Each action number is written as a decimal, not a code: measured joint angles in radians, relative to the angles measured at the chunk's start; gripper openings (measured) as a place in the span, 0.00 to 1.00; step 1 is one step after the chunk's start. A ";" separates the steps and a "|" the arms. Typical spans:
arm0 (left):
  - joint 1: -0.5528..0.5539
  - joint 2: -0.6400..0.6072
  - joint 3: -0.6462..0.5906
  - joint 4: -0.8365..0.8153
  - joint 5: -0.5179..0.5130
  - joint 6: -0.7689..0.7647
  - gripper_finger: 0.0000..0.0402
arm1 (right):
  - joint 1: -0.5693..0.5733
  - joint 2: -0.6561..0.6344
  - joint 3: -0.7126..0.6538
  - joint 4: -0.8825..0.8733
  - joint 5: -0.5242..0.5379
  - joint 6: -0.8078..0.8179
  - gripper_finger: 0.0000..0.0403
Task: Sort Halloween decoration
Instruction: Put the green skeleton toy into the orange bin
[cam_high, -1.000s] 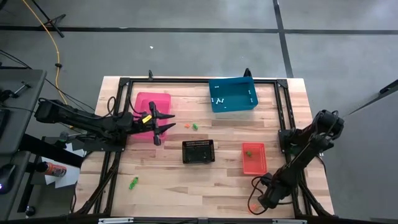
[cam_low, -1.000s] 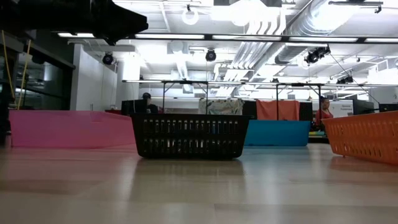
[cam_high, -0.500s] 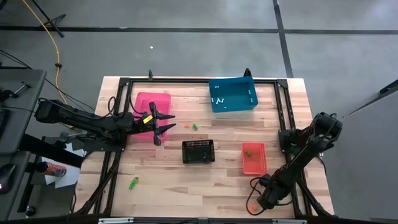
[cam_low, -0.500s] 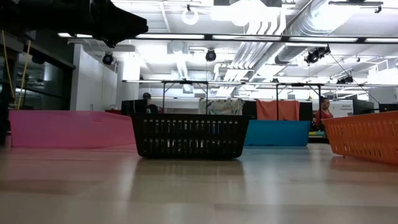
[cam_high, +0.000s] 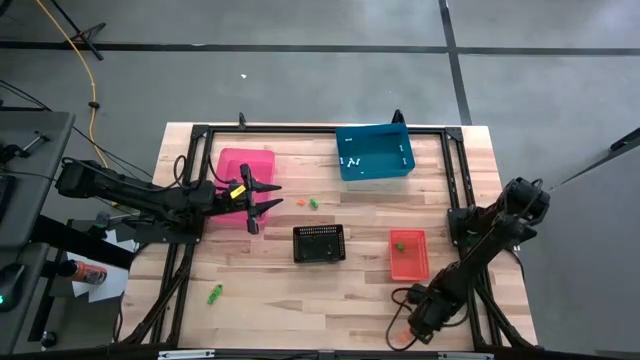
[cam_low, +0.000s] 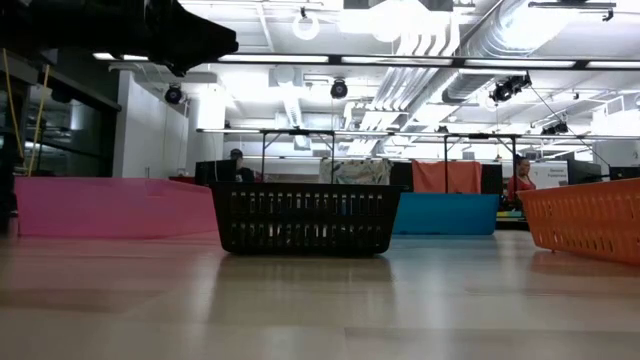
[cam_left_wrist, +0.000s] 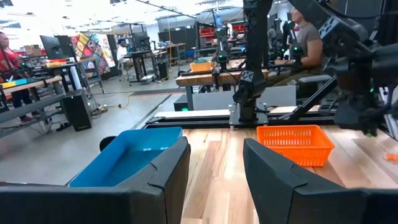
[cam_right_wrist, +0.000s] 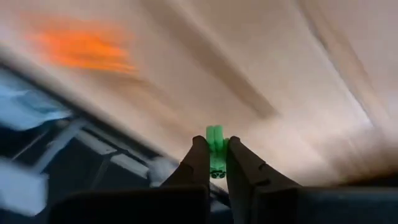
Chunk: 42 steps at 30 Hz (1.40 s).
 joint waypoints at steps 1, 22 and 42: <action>0.000 0.000 0.000 0.000 0.000 0.000 0.35 | -0.012 -0.006 0.013 0.000 0.024 -0.043 0.02; 0.000 0.000 0.000 -0.006 0.002 0.000 0.35 | -0.075 -0.450 -0.028 -0.089 0.960 -0.633 0.01; 0.000 0.000 0.000 -0.005 0.001 0.024 0.35 | -0.096 -0.528 -0.152 -0.202 0.943 -0.502 0.01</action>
